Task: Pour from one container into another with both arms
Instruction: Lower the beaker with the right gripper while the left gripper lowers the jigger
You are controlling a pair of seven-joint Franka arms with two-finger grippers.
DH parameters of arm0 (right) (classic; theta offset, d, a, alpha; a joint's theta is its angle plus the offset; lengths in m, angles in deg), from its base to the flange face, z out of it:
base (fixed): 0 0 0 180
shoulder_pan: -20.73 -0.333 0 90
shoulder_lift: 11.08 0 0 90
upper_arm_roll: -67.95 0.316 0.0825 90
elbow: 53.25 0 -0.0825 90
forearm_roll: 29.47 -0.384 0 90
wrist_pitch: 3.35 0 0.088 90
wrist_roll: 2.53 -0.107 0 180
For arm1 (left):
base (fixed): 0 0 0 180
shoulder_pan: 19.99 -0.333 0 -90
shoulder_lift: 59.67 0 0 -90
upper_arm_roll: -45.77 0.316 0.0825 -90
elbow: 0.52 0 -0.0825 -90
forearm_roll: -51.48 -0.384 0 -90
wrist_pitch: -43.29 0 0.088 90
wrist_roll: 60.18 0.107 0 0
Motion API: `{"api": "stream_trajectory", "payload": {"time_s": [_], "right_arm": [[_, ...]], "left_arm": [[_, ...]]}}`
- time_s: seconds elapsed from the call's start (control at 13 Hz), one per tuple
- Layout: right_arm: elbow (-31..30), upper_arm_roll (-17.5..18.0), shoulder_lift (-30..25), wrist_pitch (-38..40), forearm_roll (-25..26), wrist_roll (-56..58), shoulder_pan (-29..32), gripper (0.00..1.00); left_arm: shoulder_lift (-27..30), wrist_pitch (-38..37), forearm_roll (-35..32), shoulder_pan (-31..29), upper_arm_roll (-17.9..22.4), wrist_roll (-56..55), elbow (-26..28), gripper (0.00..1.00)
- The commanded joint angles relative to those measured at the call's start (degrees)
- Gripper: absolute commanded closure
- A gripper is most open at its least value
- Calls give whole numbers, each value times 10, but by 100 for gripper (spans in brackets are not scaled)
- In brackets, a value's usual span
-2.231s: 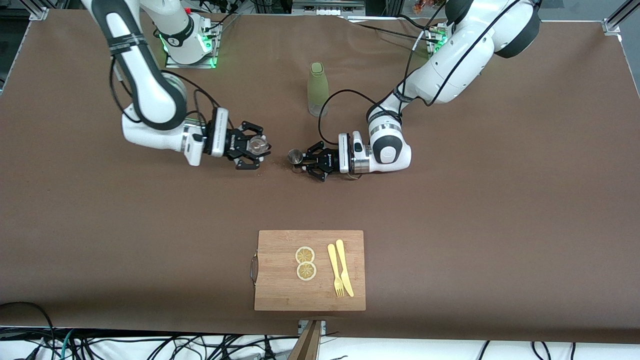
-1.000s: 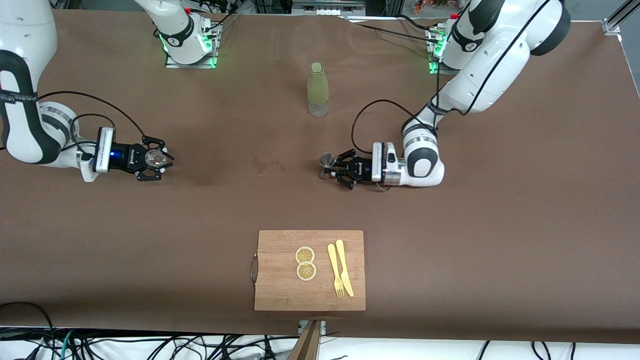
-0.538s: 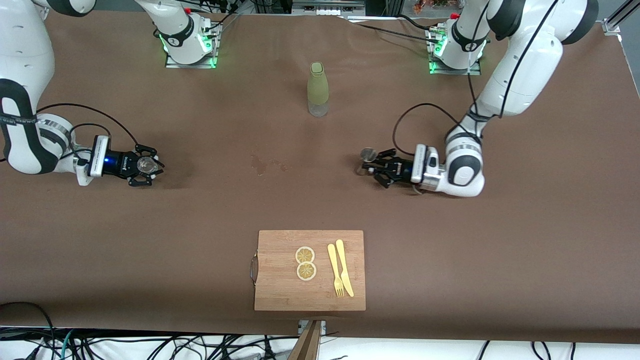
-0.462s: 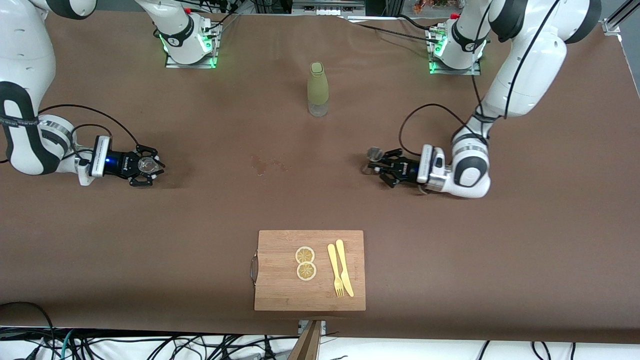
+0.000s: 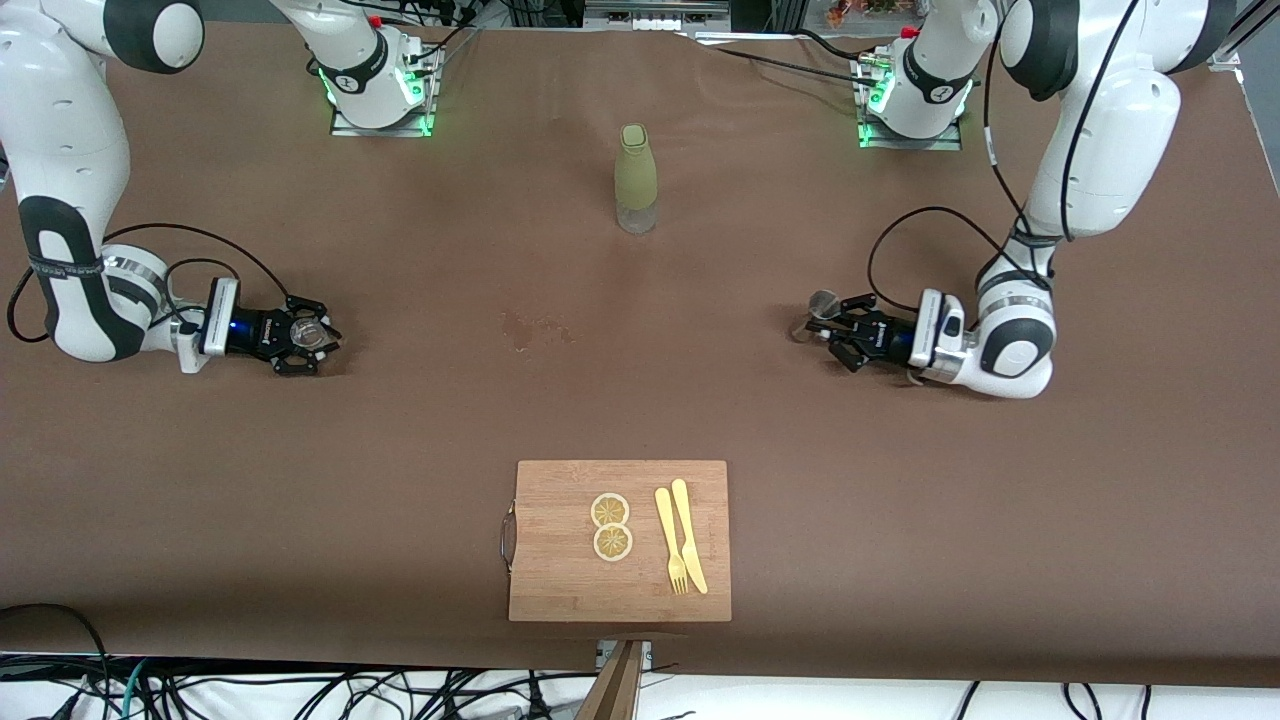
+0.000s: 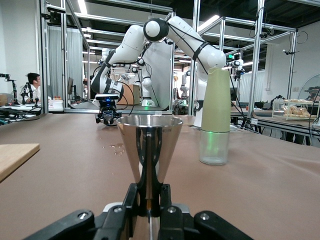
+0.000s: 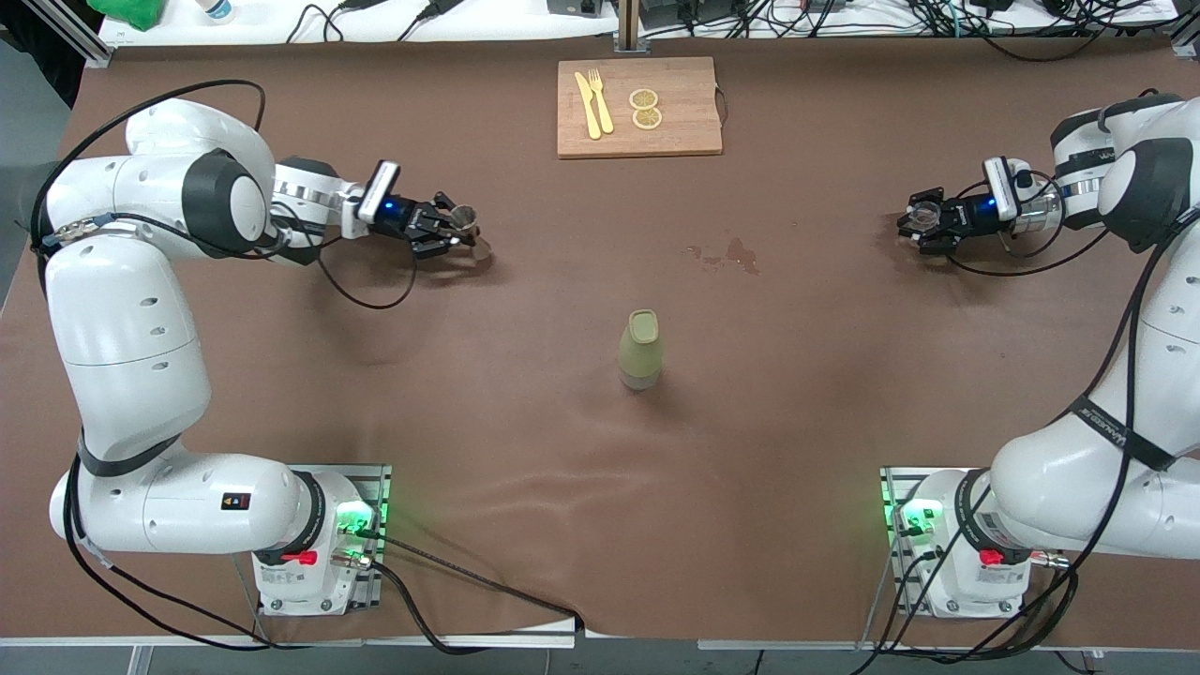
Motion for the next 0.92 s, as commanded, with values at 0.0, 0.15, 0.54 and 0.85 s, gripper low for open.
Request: {"api": "stream_trajectory", "payload": {"time_s": [0.0,0.15,0.54,0.85], "right_arm": [[40,12,31,10,1,24,17,80],[48,23,37,8,1,27,17,79],[69,36,49,5,2,34,18,75],[70,37,57,1,1,38,17,41]], "left_arm": [[19,-33,-33,-11,40,44,21,100],[21,-53,-63,-27,69,42,13,100],[25,-91,-136,-74,107,49,-17,100],[15,-108,-173,-114,111,103,-30,100]]}}
